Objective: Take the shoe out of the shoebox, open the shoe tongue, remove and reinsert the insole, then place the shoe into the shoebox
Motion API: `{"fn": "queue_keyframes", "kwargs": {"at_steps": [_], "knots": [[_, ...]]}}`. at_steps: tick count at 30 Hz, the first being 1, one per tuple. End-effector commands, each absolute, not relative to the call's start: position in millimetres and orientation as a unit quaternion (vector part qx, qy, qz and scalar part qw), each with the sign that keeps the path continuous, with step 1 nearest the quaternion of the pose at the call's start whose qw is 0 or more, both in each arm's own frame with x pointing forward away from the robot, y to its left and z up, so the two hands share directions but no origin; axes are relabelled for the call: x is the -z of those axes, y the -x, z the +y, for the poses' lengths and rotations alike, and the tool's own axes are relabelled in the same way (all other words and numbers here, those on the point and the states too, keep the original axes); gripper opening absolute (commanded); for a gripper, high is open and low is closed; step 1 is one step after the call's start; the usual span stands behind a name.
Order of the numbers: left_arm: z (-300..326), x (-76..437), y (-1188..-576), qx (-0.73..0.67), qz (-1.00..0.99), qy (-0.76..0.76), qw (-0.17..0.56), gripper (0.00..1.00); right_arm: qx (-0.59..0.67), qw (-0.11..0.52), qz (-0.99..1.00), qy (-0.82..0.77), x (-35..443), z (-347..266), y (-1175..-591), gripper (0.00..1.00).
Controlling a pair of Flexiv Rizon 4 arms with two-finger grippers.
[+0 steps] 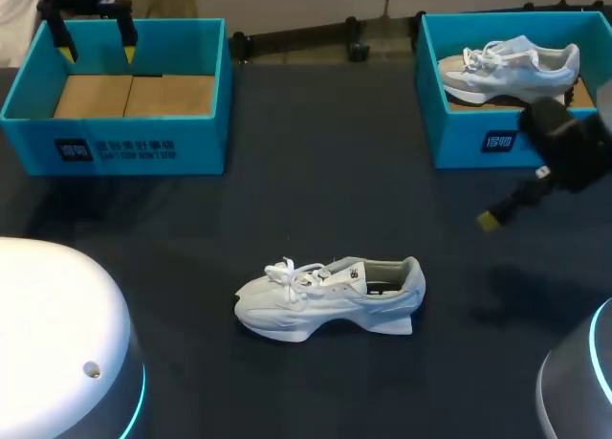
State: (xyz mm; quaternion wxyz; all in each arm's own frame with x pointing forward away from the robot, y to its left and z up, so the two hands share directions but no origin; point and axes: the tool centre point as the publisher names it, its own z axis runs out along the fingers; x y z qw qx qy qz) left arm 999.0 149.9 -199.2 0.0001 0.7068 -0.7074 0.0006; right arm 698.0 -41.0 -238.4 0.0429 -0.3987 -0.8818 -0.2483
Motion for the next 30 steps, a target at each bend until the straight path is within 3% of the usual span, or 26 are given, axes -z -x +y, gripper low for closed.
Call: {"fn": "queue_keyframes", "kwargs": {"at_steps": [1,14,22,30], "knots": [[150.0,199.5,-999.3,0.000,-0.707,-0.707,0.000,1.00,0.541,0.161,-0.820,0.093,257.9,-58.1,-696.1,1.00],[150.0,199.5,-999.3,0.000,-0.707,-0.707,0.000,1.00,0.577,0.081,-0.810,-0.071,267.9,-65.7,-686.4,1.00],[150.0,199.5,-999.3,0.000,-0.707,-0.707,0.000,1.00,0.567,0.022,-0.823,-0.030,274.2,-69.8,-672.2,1.00],[150.0,199.5,-999.3,0.000,-0.707,-0.707,0.000,1.00,0.567,0.022,-0.823,-0.030,274.2,-69.8,-672.2,1.00]]}}
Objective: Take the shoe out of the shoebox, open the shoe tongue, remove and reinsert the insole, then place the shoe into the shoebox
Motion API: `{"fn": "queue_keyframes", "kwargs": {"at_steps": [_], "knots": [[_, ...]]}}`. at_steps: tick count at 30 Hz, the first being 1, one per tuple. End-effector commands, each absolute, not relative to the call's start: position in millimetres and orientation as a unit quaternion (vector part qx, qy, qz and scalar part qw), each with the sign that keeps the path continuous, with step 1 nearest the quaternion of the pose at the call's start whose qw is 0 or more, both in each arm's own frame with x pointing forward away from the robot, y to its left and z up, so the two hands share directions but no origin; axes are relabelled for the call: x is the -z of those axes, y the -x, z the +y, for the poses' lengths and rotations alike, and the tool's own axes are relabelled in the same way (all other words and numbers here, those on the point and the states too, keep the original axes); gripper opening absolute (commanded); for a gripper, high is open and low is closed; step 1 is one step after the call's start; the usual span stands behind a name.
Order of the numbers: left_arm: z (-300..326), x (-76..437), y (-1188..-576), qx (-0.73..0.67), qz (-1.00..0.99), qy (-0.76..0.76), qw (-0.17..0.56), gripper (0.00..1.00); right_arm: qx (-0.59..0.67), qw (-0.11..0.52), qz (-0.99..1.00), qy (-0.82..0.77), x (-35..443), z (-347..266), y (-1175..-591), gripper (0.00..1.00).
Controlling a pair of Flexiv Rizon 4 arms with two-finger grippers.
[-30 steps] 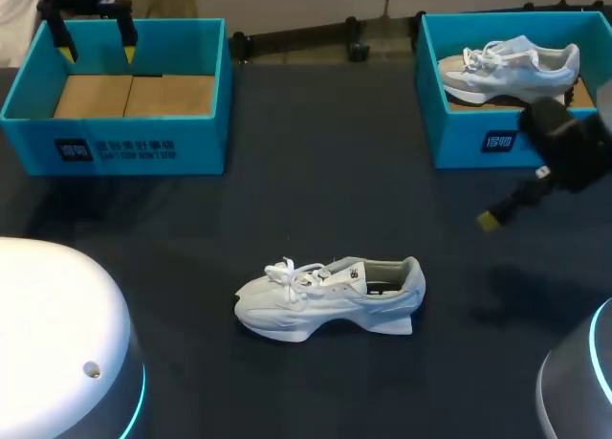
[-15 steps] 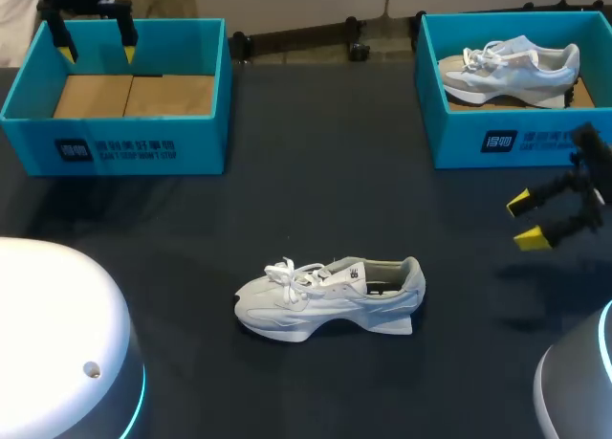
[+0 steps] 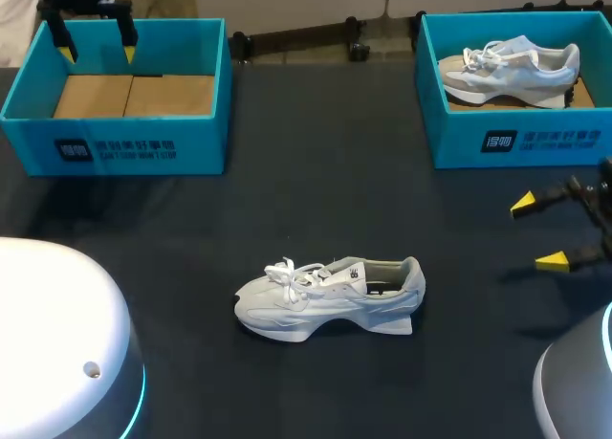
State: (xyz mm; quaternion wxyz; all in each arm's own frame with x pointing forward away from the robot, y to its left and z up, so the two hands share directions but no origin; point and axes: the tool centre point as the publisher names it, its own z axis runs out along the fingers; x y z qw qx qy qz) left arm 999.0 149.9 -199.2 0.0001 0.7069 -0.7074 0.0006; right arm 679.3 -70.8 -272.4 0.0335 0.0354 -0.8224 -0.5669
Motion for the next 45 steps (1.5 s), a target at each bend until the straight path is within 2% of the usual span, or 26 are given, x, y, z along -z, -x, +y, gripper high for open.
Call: {"fn": "queue_keyframes", "kwargs": {"at_steps": [1,5,12,17,30,45], "knots": [[150.0,199.5,-999.3,0.000,-0.707,-0.707,0.000,1.00,0.567,0.022,-0.823,-0.030,274.2,-69.8,-672.2,1.00],[150.0,199.5,-999.3,0.000,-0.707,-0.707,0.000,1.00,0.567,0.018,-0.824,-0.019,275.7,-69.7,-672.4,1.00],[150.0,199.5,-999.3,0.000,-0.707,-0.707,0.000,1.00,0.572,-0.048,-0.818,0.025,288.6,-65.2,-668.6,1.00],[150.0,199.5,-999.3,0.000,-0.707,-0.707,0.000,1.00,0.588,-0.055,-0.807,0.018,301.4,-56.7,-668.9,1.00],[150.0,199.5,-999.3,0.000,-0.707,-0.707,0.000,1.00,0.625,-0.033,-0.780,0.029,352.3,-32.0,-673.2,1.00],[150.0,199.5,-999.3,0.000,-0.707,-0.707,0.000,1.00,0.651,-0.030,-0.758,0.025,385.9,-11.8,-687.6,1.00]]}}
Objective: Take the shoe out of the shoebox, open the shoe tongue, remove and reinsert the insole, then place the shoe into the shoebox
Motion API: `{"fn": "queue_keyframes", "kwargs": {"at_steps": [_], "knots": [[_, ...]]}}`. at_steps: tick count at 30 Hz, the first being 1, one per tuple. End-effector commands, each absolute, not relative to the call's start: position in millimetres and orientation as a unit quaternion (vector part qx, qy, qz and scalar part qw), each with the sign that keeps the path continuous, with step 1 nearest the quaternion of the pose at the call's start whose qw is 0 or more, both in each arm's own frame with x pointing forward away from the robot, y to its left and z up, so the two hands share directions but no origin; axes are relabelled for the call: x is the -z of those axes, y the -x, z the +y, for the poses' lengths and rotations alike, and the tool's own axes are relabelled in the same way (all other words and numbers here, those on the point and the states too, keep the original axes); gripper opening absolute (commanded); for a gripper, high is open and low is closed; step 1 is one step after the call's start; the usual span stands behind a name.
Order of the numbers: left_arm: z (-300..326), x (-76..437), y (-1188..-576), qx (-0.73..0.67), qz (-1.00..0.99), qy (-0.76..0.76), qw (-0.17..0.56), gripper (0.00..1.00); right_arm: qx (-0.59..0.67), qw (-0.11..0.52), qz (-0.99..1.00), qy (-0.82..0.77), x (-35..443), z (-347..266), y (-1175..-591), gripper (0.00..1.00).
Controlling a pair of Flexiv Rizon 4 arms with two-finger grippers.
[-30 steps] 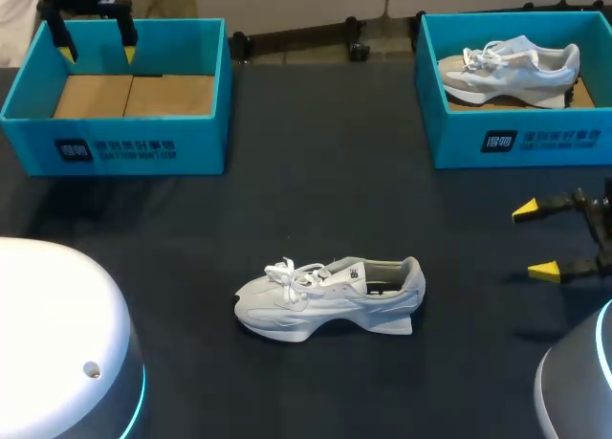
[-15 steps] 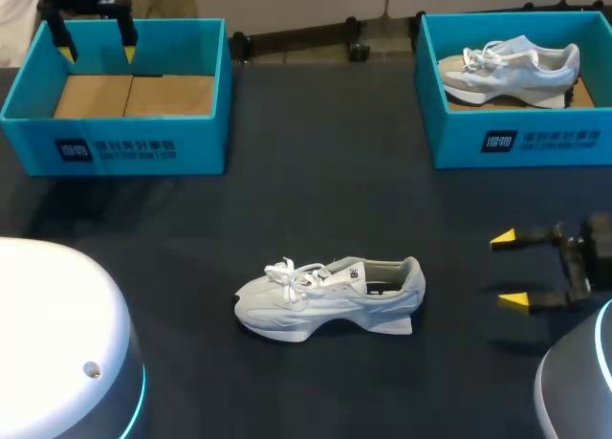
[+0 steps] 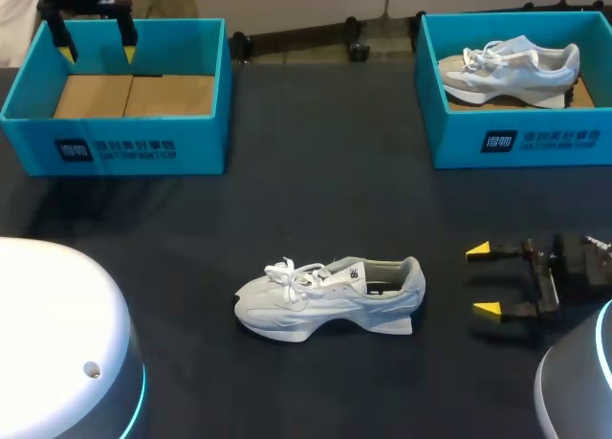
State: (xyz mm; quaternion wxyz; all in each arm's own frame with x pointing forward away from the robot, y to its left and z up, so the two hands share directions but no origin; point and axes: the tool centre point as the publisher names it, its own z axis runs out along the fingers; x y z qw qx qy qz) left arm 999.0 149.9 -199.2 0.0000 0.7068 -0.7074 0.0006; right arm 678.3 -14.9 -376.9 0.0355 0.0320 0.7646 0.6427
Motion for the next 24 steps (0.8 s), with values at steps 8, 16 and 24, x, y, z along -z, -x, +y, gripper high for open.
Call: {"fn": "queue_keyframes", "kwargs": {"at_steps": [8,16,24], "knots": [[150.0,199.5,-999.3,0.000,-0.707,-0.707,0.000,1.00,-0.657,0.019,0.754,-0.021,394.9,0.3,-691.3,1.00],[150.0,199.5,-999.3,0.000,-0.707,-0.707,0.000,1.00,-0.661,0.021,0.750,-0.017,402.9,9.1,-690.5,1.00],[150.0,199.5,-999.3,0.000,-0.707,-0.707,0.000,1.00,-0.646,0.015,0.763,-0.014,403.8,23.4,-687.8,1.00]]}}
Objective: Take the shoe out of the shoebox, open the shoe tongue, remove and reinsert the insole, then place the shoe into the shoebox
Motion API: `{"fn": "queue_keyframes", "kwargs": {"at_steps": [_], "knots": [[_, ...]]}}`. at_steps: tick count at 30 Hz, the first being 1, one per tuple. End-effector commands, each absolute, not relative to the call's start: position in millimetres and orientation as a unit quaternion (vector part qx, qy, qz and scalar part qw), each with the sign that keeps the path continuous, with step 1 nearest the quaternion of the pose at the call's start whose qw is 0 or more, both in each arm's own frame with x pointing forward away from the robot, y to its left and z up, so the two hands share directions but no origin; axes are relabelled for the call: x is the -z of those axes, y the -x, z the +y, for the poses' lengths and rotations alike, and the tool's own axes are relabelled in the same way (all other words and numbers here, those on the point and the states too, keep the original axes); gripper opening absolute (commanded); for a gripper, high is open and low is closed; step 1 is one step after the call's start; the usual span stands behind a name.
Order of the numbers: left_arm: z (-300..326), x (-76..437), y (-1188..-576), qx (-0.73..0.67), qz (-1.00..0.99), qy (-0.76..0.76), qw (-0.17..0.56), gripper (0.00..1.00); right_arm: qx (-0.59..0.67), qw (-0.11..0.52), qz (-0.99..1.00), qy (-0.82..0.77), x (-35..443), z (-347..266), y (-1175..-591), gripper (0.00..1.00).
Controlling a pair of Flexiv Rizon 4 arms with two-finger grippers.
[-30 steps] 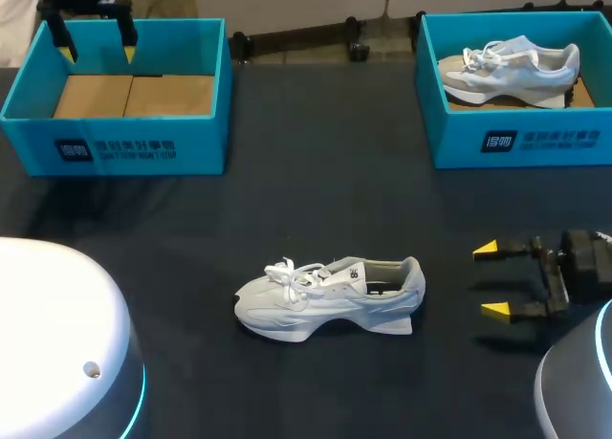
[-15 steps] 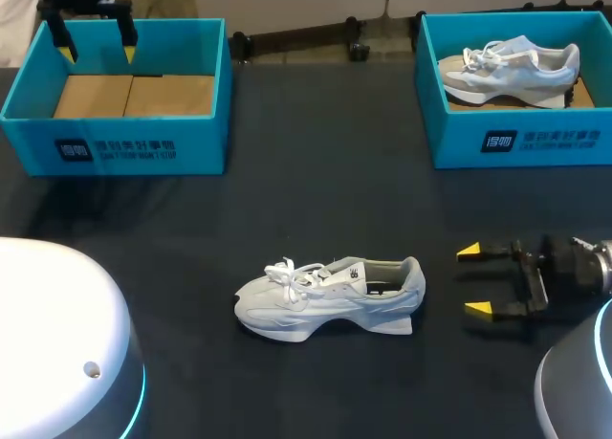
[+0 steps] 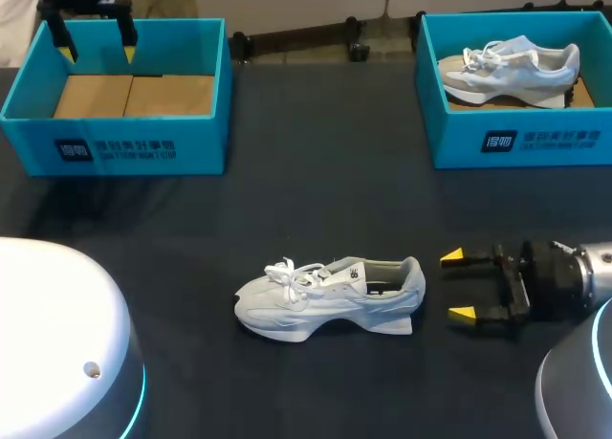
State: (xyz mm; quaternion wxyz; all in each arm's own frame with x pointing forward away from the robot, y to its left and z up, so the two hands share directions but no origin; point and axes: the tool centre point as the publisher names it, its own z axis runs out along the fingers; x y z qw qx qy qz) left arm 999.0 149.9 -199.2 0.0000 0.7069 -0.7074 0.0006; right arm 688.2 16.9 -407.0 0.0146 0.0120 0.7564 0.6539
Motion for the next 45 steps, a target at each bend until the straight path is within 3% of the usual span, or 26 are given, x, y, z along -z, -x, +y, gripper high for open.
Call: {"fn": "queue_keyframes", "kwargs": {"at_steps": [1,45], "knots": [[150.0,199.5,-999.3,0.000,-0.707,-0.707,0.000,1.00,-0.644,0.016,0.764,-0.014,403.1,25.0,-686.6,1.00],[150.0,199.5,-999.3,0.000,-0.707,-0.707,0.000,1.00,-0.593,0.022,0.805,-0.002,398.5,78.0,-671.9,1.00]]}}
